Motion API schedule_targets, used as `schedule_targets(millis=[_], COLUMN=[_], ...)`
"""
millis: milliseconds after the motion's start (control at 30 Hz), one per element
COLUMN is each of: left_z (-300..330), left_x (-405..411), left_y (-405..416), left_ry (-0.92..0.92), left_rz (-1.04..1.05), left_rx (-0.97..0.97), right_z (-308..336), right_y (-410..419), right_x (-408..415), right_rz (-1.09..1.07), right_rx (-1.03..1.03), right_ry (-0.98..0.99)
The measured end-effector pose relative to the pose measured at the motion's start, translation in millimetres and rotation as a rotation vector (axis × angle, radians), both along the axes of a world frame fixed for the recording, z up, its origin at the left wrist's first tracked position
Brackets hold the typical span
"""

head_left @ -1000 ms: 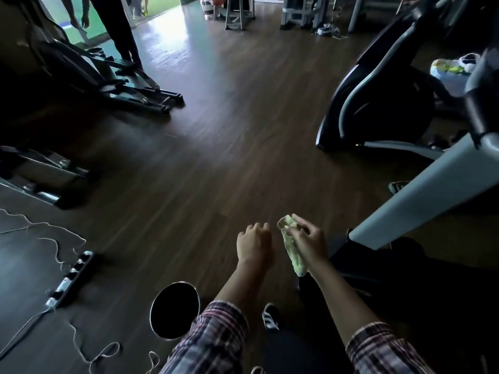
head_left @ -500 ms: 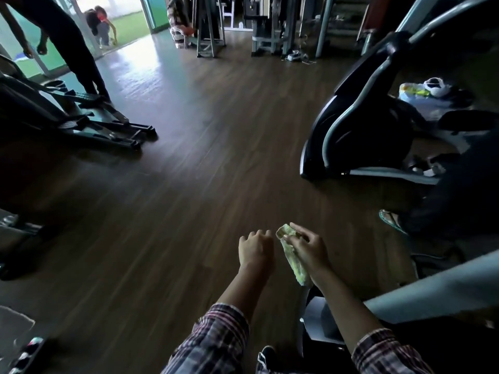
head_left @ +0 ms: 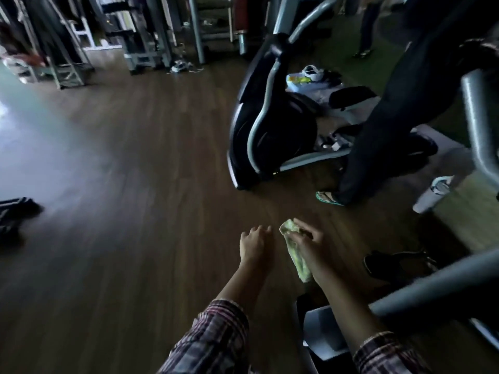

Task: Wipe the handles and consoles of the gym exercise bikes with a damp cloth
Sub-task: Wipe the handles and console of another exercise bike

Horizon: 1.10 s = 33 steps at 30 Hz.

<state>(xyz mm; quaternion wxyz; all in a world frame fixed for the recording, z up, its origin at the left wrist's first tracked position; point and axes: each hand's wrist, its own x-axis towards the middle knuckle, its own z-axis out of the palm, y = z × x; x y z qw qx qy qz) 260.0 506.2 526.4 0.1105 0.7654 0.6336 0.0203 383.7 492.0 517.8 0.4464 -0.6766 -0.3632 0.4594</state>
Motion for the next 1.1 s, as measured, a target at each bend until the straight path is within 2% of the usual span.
schedule_targets(millis=[233, 367, 533, 667, 933, 1100], left_z=[24, 47, 77, 94, 144, 172], left_x=[-18, -8, 24, 59, 124, 142], left_y=[70, 96, 122, 138, 172, 181], left_ry=[-0.095, -0.131, -0.097, -0.123, -0.332, -0.368], left_rz=[-0.265, -0.409, -0.591, -0.718, -0.893, -1.005], left_rx=[-0.029, -0.043, 0.036, 0.094, 0.186, 0.252], right_z=[14, 39, 82, 111, 154, 174], right_y=[27, 27, 31, 39, 61, 70], right_x=[-27, -28, -11, 8, 54, 67], right_rz=[-0.324, -0.519, -0.703, -0.757, -0.865, -0.912], right_rx=[0.031, 0.130, 0.233, 0.296, 0.420, 0.465], right_ry=[0.117, 0.002, -0.099, -0.126, -0.240, -0.256])
